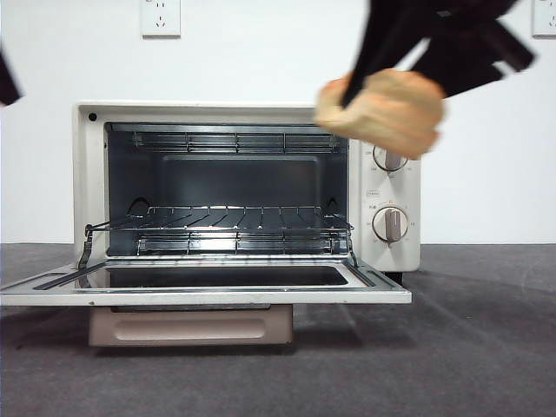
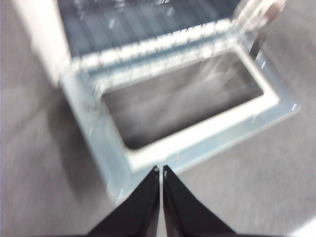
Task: The left arm flap open the oven, the right arm pick bread and place it into oven, the left arm flap close the oven
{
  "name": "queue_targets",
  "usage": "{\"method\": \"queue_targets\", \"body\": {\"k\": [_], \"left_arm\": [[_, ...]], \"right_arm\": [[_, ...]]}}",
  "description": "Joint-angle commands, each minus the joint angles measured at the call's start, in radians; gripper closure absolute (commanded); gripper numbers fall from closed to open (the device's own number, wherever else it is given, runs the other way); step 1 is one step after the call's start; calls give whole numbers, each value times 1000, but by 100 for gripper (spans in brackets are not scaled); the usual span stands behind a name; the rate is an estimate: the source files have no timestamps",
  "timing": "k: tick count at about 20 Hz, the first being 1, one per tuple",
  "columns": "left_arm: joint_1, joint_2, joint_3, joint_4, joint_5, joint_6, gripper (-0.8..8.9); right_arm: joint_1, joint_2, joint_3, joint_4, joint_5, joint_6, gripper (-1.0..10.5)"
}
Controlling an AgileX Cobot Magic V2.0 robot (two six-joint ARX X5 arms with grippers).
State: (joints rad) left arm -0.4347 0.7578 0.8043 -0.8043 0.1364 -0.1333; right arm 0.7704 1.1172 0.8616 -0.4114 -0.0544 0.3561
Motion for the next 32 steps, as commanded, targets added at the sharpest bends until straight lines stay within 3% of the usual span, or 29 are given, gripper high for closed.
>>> {"method": "queue_targets", "body": {"k": [1, 7, 13, 26, 32], "left_arm": [[-1, -47, -7, -40, 5, -9, 798], [-1, -134, -7, -71, 5, -9, 798], [-1, -154, -7, -71, 5, -6, 798], [-1, -157, -7, -96, 5, 20, 798], [-2, -158, -7, -101, 5, 20, 798]], "right_arm": [[27, 116, 68, 28, 2, 4, 805], [47, 394, 284, 75, 12, 31, 805], [52, 578, 405, 149, 130, 87, 805], [50, 689, 406, 314, 367, 185, 767], [48, 703, 406, 313, 375, 187, 669]]}}
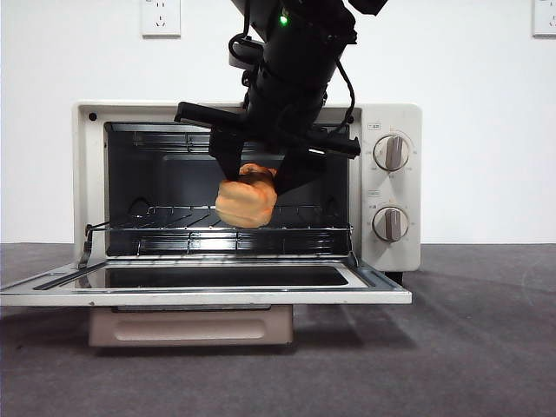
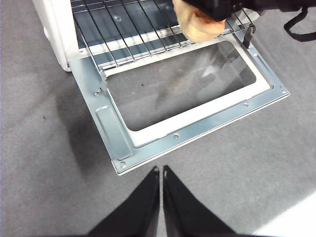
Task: The left arm flap open the oven, the right arm pick bread and place it into oven, the left arm flap close the oven
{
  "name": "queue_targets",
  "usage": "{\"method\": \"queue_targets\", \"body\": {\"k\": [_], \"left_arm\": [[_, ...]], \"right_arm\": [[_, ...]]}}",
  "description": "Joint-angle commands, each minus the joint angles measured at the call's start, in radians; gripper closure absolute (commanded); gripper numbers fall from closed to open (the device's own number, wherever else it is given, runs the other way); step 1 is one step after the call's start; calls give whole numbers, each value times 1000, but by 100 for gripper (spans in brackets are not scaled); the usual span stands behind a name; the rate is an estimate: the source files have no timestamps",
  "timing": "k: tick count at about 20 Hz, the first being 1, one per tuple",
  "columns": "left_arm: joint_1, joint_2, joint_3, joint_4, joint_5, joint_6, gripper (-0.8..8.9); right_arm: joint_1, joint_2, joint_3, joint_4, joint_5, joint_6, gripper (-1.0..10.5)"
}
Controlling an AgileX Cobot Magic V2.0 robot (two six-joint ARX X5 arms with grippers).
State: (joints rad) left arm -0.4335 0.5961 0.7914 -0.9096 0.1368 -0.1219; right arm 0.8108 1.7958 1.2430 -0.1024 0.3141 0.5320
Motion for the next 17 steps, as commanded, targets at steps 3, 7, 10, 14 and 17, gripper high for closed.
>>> {"method": "queue_targets", "body": {"k": [3, 7, 10, 14, 17], "left_arm": [[-3, 4, 6, 5, 5, 9, 798], [-3, 4, 6, 5, 5, 9, 798], [-2, 4, 6, 5, 5, 9, 798], [-2, 4, 6, 10, 5, 9, 798], [-2, 4, 6, 12, 5, 9, 798]], "right_arm": [[8, 24, 24, 3, 4, 11, 581], [16, 16, 24, -6, -1, 10, 554], [26, 6, 24, -11, -1, 6, 554], [42, -40, 24, -51, 2, -10, 554], [53, -104, 24, -93, 3, -29, 554]]}}
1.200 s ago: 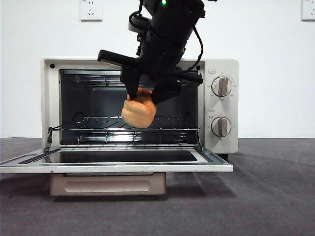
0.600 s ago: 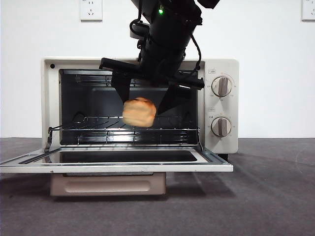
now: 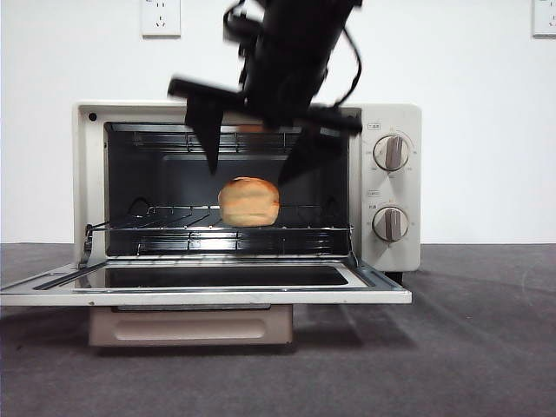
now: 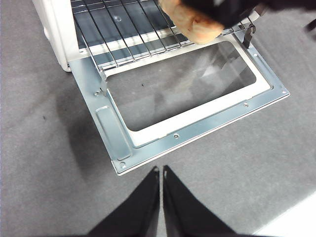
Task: The left arm flap open the oven, the right arm pick bread and place it into oven, the left arm flap close the oven
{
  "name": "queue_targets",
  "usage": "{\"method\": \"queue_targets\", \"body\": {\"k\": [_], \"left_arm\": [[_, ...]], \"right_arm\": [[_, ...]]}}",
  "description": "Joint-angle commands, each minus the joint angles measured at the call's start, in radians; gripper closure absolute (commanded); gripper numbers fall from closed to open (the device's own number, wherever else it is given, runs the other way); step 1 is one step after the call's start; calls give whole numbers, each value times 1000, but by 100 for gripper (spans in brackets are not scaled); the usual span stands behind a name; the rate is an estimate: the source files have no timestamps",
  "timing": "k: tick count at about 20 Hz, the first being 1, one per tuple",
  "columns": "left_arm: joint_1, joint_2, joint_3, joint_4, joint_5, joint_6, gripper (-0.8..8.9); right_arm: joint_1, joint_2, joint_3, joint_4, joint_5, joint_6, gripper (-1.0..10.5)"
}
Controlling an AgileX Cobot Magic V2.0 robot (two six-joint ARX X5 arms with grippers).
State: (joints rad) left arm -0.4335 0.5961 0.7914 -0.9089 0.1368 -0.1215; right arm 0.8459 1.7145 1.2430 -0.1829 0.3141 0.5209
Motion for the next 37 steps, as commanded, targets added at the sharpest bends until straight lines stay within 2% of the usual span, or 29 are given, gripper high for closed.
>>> {"method": "queue_targets", "body": {"k": [1, 4, 7, 10, 12, 15, 17, 19, 24, 32, 37], "left_arm": [[-2, 4, 6, 12, 5, 9, 798], [-2, 4, 6, 16, 5, 8, 798], [-2, 4, 6, 29, 5, 8, 798], [-2, 5, 6, 54, 5, 3, 798], [-2, 5, 6, 67, 5, 0, 798], [-2, 5, 6, 71, 5, -3, 798], [-2, 5, 6, 71, 5, -3, 798], [-2, 5, 6, 71, 5, -3, 798], [-2, 5, 6, 71, 5, -4, 798], [0, 27, 6, 104, -2, -8, 798], [62, 164, -17, 247, -4, -70, 799]], "right_arm": [[22, -52, 24, -32, -1, -35, 554], [45, -148, 24, -103, -6, -134, 554], [48, -264, 24, -224, -103, -246, 555], [35, -373, 24, -360, -122, -347, 556], [20, -444, 23, -454, -170, -396, 556], [-10, -545, -8, -516, -260, -409, 556], [-33, -616, -67, -499, -335, -410, 556], [-50, -682, -142, -480, -376, -417, 556], [-53, -829, -307, -376, -519, -433, 556], [-53, -867, -347, -368, -523, -432, 556], [-51, -868, -347, -373, -524, -431, 556]]}}
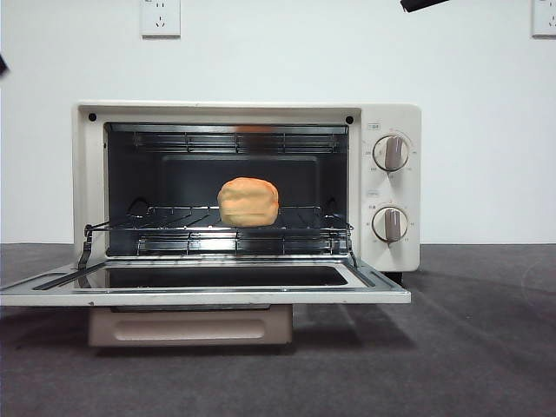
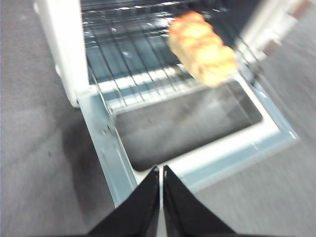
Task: The left arm flap open the oven, the right arm pick bread and place it into oven, the left arm flap close the oven
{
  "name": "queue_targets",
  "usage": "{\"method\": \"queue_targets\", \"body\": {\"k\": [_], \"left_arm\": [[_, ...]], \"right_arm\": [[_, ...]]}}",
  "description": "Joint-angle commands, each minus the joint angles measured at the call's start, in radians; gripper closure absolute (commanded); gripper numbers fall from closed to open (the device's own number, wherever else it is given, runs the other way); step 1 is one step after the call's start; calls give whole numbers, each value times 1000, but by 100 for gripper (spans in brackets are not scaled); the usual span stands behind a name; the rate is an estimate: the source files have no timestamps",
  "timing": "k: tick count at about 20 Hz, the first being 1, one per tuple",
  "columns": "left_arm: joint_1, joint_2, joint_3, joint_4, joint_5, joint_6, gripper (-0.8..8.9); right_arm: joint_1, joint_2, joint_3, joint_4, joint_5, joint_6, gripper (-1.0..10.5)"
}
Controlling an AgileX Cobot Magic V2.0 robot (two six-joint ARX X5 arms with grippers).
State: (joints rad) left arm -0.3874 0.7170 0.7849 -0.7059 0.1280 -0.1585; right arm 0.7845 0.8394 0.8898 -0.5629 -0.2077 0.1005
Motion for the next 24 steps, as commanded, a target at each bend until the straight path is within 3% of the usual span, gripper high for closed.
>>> {"method": "queue_targets", "body": {"k": [1, 8, 10, 18, 24], "left_arm": [[40, 77, -23, 84, 27, -39, 800], [317, 282, -131, 292, 285, -44, 800], [373, 350, -141, 309, 327, -10, 799], [405, 657, -141, 393, 368, 42, 799], [405, 761, -141, 437, 443, 45, 799]], "right_arm": [[10, 6, 6, 4, -2, -11, 556], [10, -10, 6, -37, -2, -11, 556], [10, -11, 6, -37, -2, -12, 556], [10, -11, 6, -37, -2, -12, 556], [10, -11, 6, -37, 2, -12, 556]]}}
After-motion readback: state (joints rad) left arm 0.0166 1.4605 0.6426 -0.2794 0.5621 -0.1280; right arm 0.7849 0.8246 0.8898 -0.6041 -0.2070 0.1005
